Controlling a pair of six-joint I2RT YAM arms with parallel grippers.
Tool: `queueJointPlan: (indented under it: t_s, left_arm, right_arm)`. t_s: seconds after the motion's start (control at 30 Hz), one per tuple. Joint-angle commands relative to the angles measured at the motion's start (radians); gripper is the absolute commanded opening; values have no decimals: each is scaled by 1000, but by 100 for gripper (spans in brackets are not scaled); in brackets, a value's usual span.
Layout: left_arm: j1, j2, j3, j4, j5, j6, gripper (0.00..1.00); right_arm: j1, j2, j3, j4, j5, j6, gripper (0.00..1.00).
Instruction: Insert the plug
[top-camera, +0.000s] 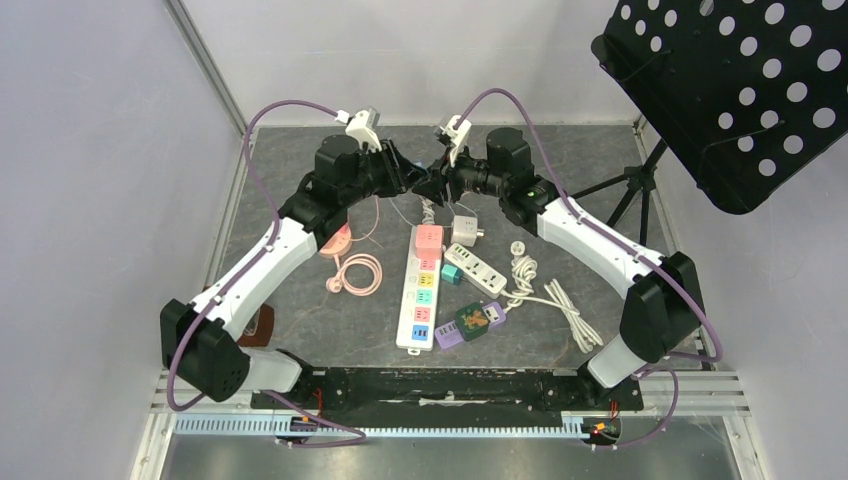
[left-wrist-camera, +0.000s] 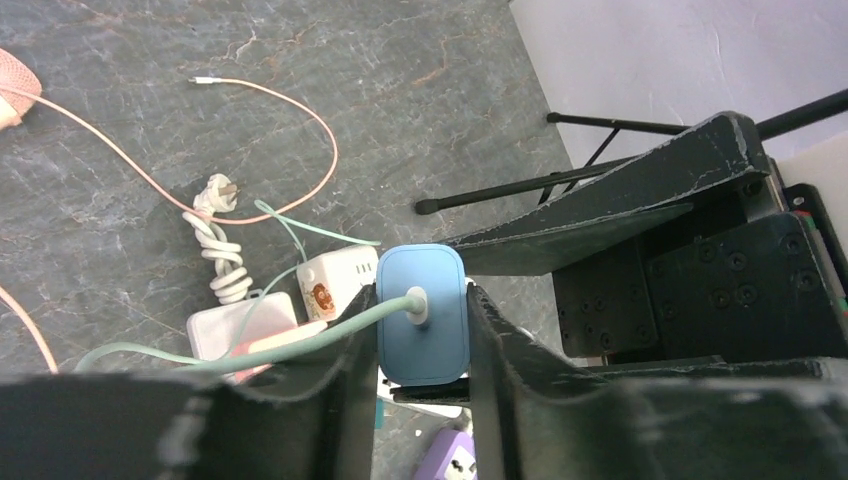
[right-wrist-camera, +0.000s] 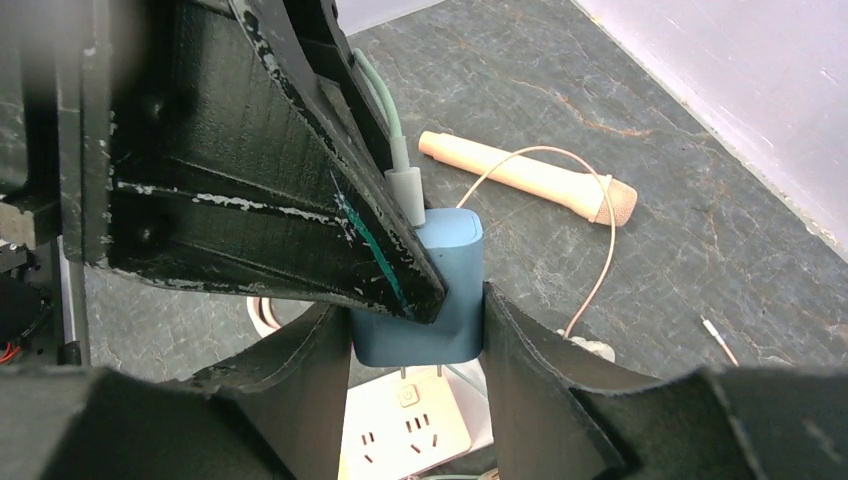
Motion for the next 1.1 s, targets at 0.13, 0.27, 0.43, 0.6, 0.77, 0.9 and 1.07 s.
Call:
queueJointPlan:
  t_s: [0.13, 0.27, 0.43, 0.6, 0.77, 0.9, 1.07]
  left_arm:
    - [0, 30, 60, -29, 88, 38, 2]
    - [1, 29, 12, 11, -129, 110, 2]
    - [-1, 34, -124, 136, -257, 144, 2]
    - [-18, 62, -213, 208, -242, 111, 2]
    - [-91, 79, -230, 192, -294, 106, 2]
    - [-129, 98, -235, 174, -333, 82, 2]
    - [-184, 146, -206, 155, -418, 118, 2]
  right_arm:
    - [5, 20, 74, -9, 99, 12, 71]
    - [5, -7, 62, -58, 218, 12, 92]
    - [4, -77, 16, -138, 359, 126, 92]
    - [3, -148, -72, -195, 476, 325, 84]
    - [3, -202, -154, -221, 551, 487, 82]
    - [3, -211, -179, -238, 556, 539, 80]
    - [3, -218, -188, -259, 588, 547, 80]
